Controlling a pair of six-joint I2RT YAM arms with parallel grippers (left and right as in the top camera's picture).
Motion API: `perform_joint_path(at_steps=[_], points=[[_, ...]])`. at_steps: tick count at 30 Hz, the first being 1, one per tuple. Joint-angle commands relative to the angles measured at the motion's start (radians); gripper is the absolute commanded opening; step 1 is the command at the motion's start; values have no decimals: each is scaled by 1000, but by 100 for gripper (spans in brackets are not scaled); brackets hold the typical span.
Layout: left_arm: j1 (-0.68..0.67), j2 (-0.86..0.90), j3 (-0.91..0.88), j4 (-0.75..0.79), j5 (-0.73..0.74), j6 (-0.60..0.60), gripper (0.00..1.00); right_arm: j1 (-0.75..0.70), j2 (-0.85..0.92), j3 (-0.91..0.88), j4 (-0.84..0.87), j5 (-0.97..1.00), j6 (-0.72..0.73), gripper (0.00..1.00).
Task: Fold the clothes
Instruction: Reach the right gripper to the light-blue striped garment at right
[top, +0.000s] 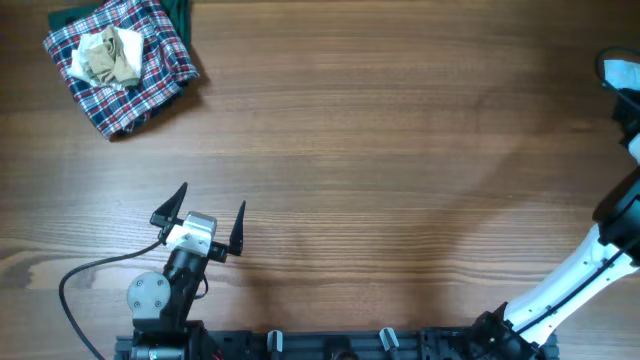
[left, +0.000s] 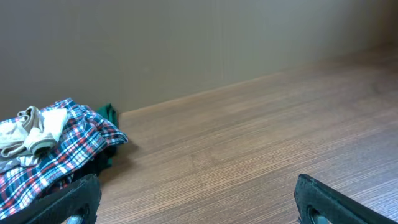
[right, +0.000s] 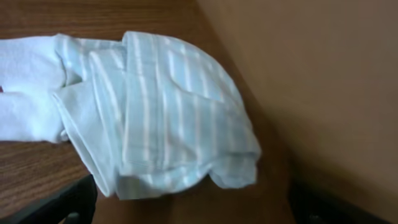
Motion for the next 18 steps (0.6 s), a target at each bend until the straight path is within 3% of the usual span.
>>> perform_joint_path(at_steps=[1,18], points=[[6,-9,-5,-3,-3,2,100,3,34,21,24,-54,-10,99],[6,-9,-5,-3,-3,2,100,3,89,35,101,-79,-1,98]])
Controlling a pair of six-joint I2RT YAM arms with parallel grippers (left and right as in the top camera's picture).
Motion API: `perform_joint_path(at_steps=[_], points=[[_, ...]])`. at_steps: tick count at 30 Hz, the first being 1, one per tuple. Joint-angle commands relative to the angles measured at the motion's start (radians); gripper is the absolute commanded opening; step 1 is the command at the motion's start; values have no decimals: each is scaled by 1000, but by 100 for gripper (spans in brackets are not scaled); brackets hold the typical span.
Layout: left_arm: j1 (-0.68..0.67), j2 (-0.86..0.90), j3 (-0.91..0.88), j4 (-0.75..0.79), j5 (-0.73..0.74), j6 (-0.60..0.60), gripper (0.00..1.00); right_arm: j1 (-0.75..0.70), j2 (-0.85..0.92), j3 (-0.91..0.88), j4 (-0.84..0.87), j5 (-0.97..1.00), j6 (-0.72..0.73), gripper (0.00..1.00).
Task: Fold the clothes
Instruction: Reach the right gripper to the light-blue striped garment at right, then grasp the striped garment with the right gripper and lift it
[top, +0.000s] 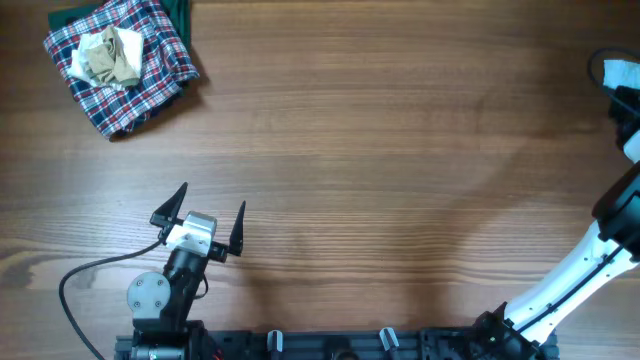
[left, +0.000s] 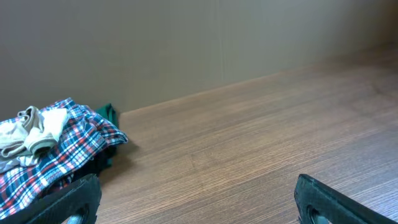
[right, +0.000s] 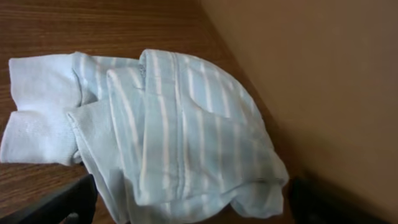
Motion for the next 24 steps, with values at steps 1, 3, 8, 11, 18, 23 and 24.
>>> perform_joint_path(at_steps=[1,3,8,11,18,23,24], points=[[6,-9,-5,-3,-3,2,100,3,58,26,24,-23,16,99],[6,-9,-5,-3,-3,2,100,3,72,26,31,-21,47,99],[6,-9,-5,-3,-3,2,100,3,74,36,35,-16,97,82],[6,-9,-5,-3,-3,2,100,3,73,54,5,-13,100,79],[6,-9,-5,-3,-3,2,100,3,32,64,-25,-13,256,63],[6,-9,-5,-3,-3,2,100,3,-20,64,-77,-17,278,34],[6,-9,-5,-3,-3,2,100,3,-26,64,-90,-17,278,30]])
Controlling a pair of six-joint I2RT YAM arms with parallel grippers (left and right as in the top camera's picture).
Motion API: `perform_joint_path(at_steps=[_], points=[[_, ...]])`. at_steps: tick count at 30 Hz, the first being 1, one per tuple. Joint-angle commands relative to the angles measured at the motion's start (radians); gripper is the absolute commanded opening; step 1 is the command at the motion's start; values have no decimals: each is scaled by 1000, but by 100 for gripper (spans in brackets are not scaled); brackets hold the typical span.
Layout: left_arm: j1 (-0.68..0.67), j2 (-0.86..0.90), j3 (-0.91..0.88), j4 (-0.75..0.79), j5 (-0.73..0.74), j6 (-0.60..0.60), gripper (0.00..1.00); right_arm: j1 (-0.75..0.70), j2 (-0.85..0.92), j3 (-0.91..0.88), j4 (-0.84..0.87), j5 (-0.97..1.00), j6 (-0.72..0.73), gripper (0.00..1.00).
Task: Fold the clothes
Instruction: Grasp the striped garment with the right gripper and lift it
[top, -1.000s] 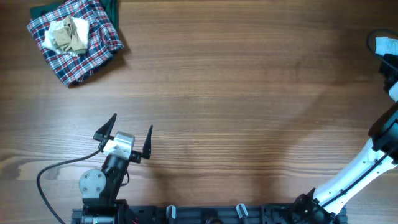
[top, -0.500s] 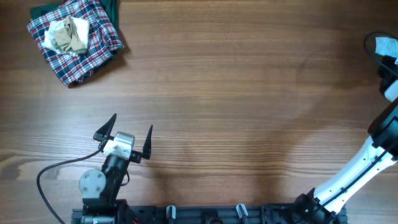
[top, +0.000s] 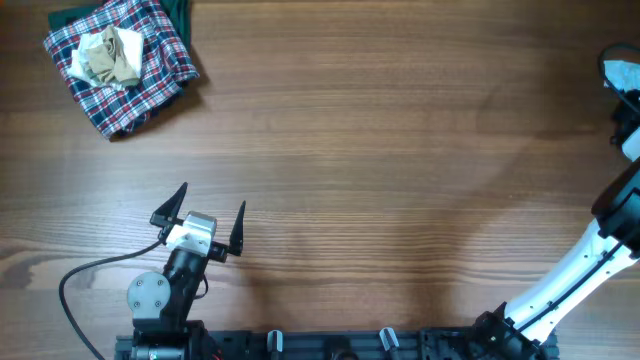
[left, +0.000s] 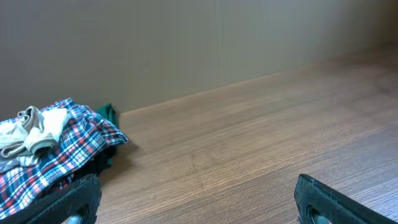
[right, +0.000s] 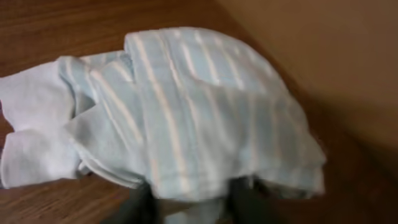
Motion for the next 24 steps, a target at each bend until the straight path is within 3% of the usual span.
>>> perform_joint_path(at_steps=[1,8,18,24], points=[[6,-9,-5,-3,-3,2,100,3,-73,23,-39,-10,34,26],[6,-9,-5,-3,-3,2,100,18,-147,23,-112,-10,34,4],[6,-9,-5,-3,-3,2,100,110,-292,23,-223,-10,36,4],[6,-9,-5,-3,-3,2,100,214,-461,23,-328,-10,182,4]])
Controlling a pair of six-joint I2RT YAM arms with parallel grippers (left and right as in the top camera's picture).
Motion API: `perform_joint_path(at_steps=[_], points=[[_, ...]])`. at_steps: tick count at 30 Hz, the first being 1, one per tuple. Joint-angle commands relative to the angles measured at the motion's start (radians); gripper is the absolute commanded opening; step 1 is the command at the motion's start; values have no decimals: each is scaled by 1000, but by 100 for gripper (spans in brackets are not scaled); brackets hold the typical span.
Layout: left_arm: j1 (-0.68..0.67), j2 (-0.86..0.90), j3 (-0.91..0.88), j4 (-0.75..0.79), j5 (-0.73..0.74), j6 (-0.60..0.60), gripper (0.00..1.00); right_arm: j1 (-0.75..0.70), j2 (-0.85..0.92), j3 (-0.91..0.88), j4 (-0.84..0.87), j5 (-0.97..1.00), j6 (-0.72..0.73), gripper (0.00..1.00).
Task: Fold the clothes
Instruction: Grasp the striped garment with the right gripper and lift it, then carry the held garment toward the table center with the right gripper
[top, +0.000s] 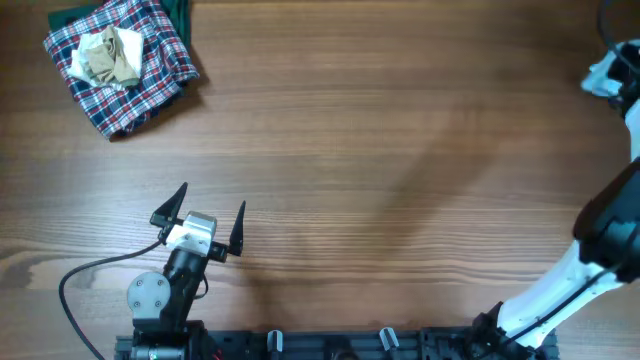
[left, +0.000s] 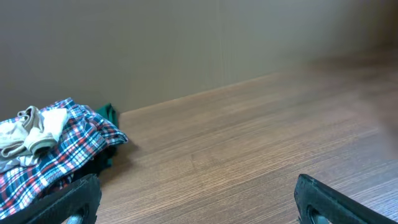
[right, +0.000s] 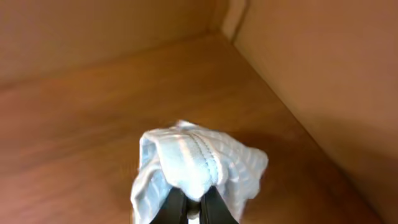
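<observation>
A light blue striped garment (right: 198, 163) hangs bunched from my right gripper (right: 194, 208), which is shut on its edge, lifted off the table. In the overhead view the same blue striped garment (top: 603, 74) shows at the far right edge, by the right arm (top: 600, 230). A pile of clothes lies at the far left corner: a plaid shirt (top: 125, 70) with a beige piece (top: 112, 55) on top, seen too as the plaid shirt (left: 59, 155) in the left wrist view. My left gripper (top: 200, 218) stands open near the front edge, nothing between its fingers (left: 320, 198).
A dark green cloth (top: 180, 14) pokes out from under the plaid shirt. The wooden table (top: 350, 180) ends at a wall along the back (left: 186, 56) and at a wall on the right (right: 323, 87).
My right gripper was closing over the striped garment lying on the table. Now it is shut on the garment, which hangs off the table. The left arm has not moved.
The striped garment lay crumpled at the table's right edge with my right gripper open above it. The gripper then came close over it, and now it holds the garment raised. The left gripper stayed open and still throughout.
</observation>
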Motion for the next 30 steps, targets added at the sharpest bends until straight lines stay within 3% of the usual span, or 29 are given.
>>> perform_joint_path(at_steps=[1,9,17,26,30], points=[[6,-9,-5,-3,-3,2,100,69,-148,23,-42,-10,119,4],[6,-9,-5,-3,-3,2,100,307,-332,23,-184,-9,132,4],[6,-9,-5,-3,-3,2,100,646,-460,23,-315,-55,190,4],[6,-9,-5,-3,-3,2,100,970,-489,23,-328,-69,311,4],[6,-9,-5,-3,-3,2,100,1050,-489,22,-313,-93,404,4]])
